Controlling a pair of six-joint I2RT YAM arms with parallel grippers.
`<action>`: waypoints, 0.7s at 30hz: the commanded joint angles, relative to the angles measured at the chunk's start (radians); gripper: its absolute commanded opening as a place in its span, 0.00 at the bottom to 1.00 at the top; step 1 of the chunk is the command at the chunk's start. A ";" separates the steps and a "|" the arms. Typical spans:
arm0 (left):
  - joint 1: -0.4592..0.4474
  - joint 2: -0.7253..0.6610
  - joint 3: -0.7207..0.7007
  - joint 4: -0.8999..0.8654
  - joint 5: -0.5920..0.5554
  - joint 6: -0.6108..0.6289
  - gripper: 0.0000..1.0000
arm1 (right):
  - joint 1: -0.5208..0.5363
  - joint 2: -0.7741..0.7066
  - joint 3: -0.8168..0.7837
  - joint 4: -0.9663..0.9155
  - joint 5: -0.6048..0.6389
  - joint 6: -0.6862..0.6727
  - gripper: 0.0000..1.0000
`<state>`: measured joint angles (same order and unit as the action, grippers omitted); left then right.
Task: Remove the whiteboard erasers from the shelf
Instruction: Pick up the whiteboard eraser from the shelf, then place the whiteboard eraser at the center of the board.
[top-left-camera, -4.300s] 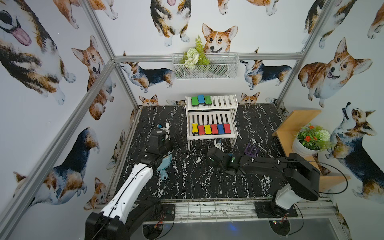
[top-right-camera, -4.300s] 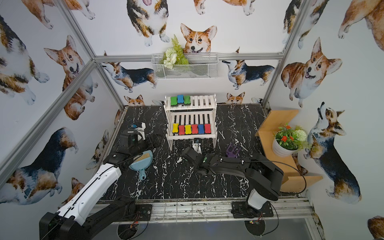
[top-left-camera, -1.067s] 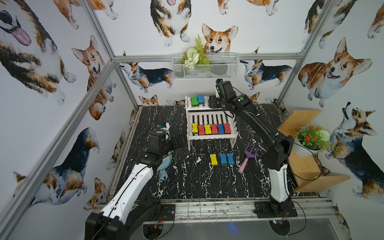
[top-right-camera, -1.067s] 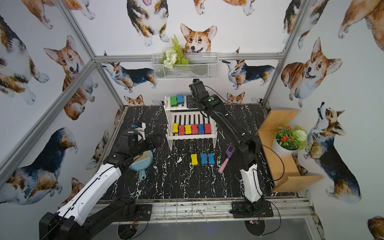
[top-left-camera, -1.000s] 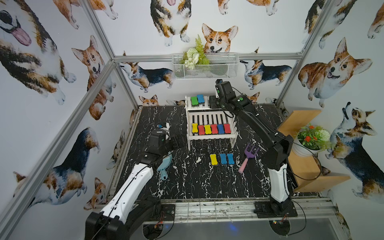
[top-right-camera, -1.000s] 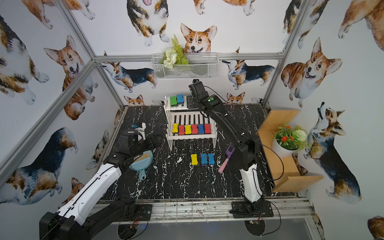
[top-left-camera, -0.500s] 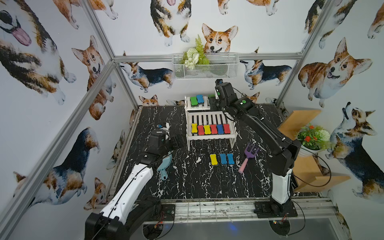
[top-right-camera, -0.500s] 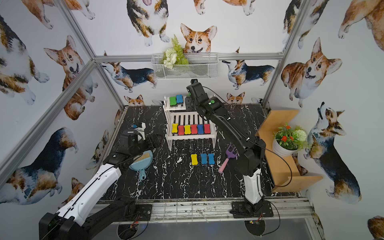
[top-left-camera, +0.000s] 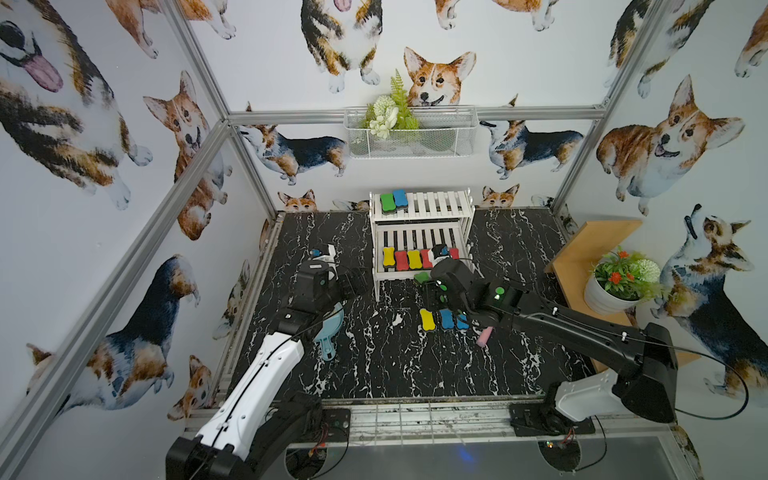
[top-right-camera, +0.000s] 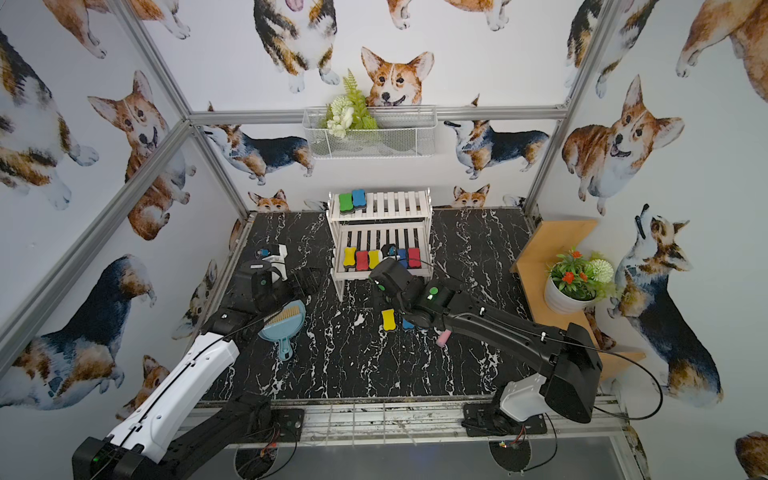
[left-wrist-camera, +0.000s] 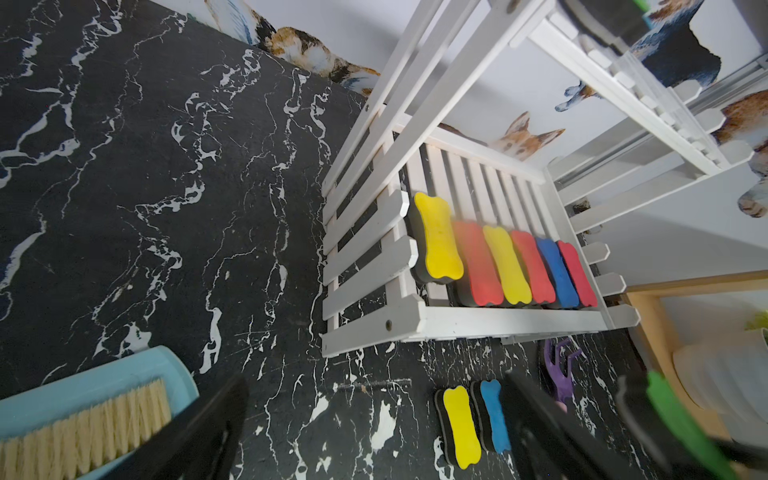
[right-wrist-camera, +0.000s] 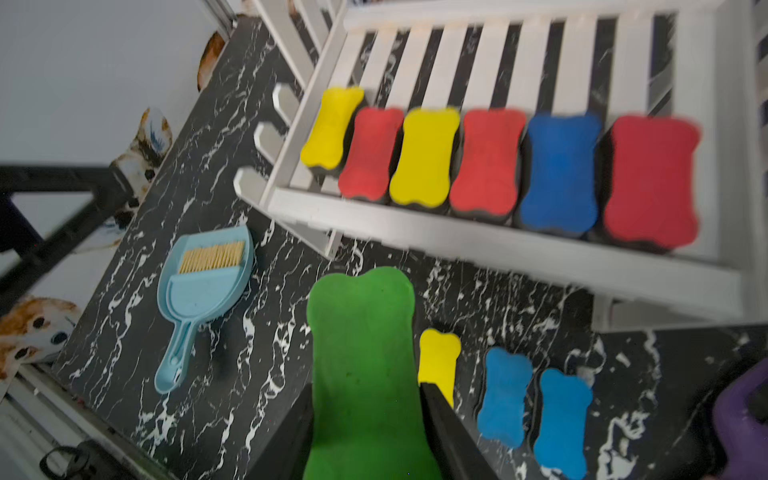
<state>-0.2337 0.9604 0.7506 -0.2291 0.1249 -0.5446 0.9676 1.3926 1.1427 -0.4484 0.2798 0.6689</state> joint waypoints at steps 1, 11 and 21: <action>0.002 -0.006 0.009 -0.004 -0.027 0.006 1.00 | 0.037 0.004 -0.080 0.101 0.015 0.124 0.41; 0.000 0.014 0.027 -0.021 -0.037 0.008 1.00 | 0.058 0.230 -0.039 0.093 0.001 0.066 0.40; 0.000 -0.008 0.049 -0.064 -0.100 0.006 1.00 | 0.066 0.408 0.025 0.113 0.062 0.103 0.38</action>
<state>-0.2337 0.9607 0.7872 -0.2737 0.0555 -0.5446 1.0279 1.7805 1.1549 -0.3611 0.2886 0.7494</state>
